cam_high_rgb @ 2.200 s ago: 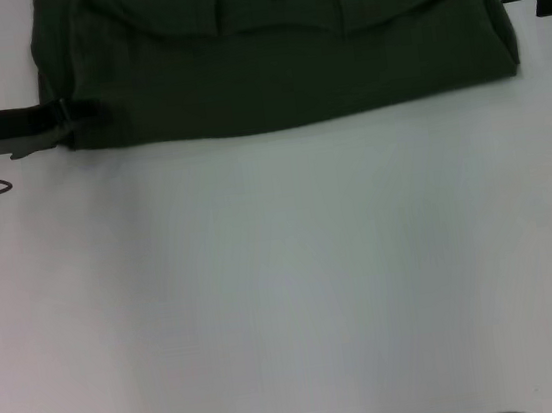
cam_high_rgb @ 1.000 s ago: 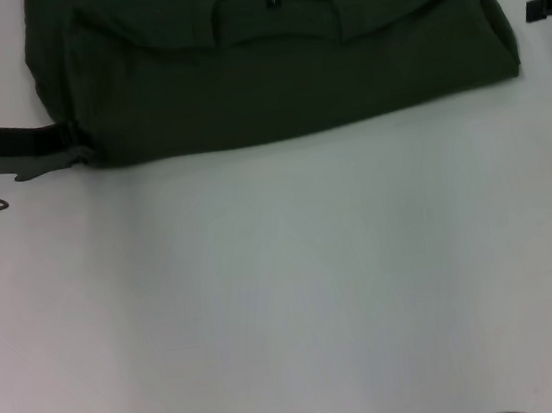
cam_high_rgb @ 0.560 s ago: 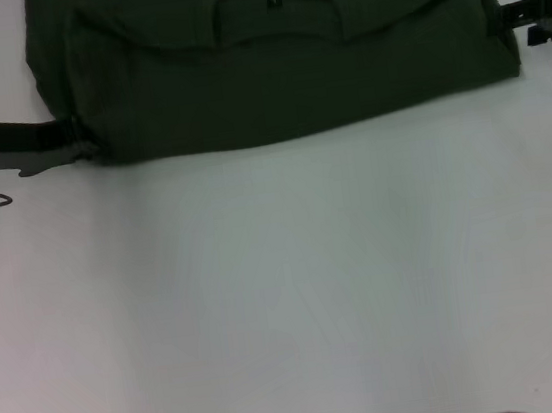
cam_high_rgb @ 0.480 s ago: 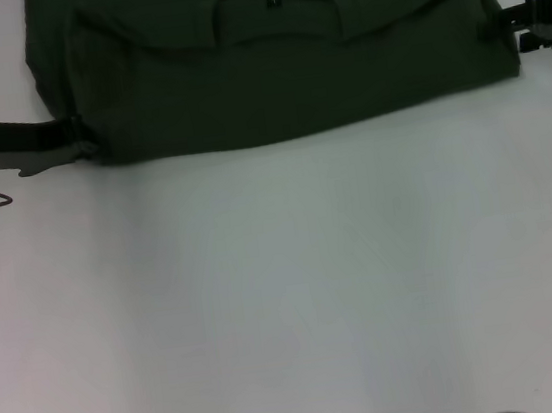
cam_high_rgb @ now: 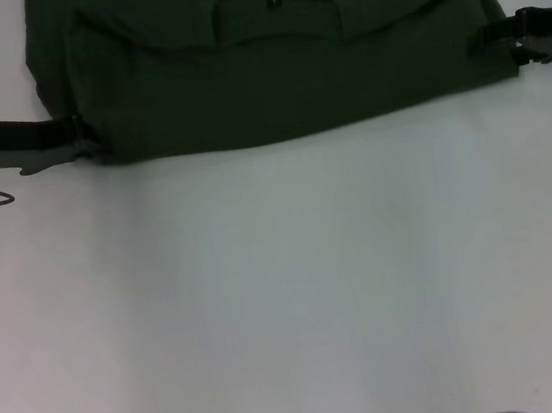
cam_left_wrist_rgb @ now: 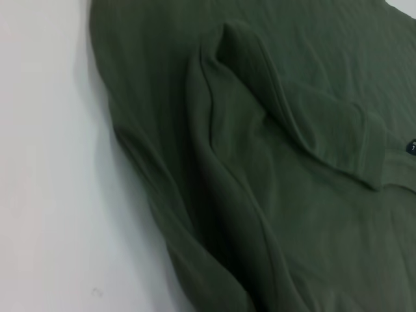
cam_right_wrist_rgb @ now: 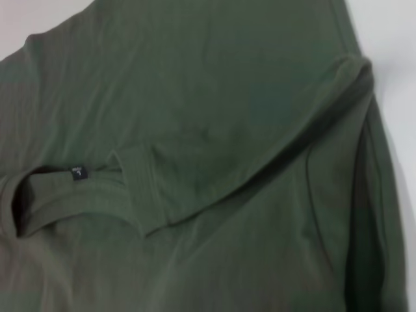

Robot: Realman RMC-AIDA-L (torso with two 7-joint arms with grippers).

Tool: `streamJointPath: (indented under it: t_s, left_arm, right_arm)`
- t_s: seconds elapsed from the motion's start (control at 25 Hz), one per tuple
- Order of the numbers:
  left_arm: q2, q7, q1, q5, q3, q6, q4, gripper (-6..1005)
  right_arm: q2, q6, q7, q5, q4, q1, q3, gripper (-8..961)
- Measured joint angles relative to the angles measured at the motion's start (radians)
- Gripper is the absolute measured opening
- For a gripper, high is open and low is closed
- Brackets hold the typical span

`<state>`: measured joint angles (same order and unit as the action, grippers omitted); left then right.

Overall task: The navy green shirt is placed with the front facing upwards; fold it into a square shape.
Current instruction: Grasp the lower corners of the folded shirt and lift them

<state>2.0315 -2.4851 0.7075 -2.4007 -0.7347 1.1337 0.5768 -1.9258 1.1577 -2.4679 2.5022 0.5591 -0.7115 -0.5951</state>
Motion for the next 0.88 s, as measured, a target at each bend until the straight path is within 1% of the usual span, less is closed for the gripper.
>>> streamJointPath:
  t_s: [0.12,0.4,0.48,0.6,0.76,0.88]
  left_arm:
    - [0.000,0.000,0.000,0.000,0.000,-0.002,0.000,30]
    - [0.002,0.000,-0.001,0.000,0.000,-0.007,-0.001,30]
    - [0.003,0.000,-0.002,0.000,0.000,-0.007,-0.001,30]
    - [0.004,0.000,-0.002,0.000,0.000,-0.007,0.000,30]
    - [0.004,0.000,0.000,0.000,0.000,0.001,0.000,30]
    - [0.004,0.000,0.000,0.000,0.000,0.003,0.000,30]
  right_arm:
    - [-0.003,-0.004,0.000,-0.001,-0.003,-0.002,0.000,825]
    - [-0.024,-0.023,0.009,-0.003,-0.004,-0.006,0.000,825]
    - [-0.026,-0.022,0.009,-0.001,-0.004,-0.009,-0.002,825]
    - [-0.027,-0.019,-0.005,0.001,-0.004,-0.011,-0.025,808]
    - [-0.020,-0.015,-0.025,0.000,0.005,-0.003,-0.043,773]
    - [-0.013,-0.006,-0.026,-0.001,0.009,0.001,-0.039,721]
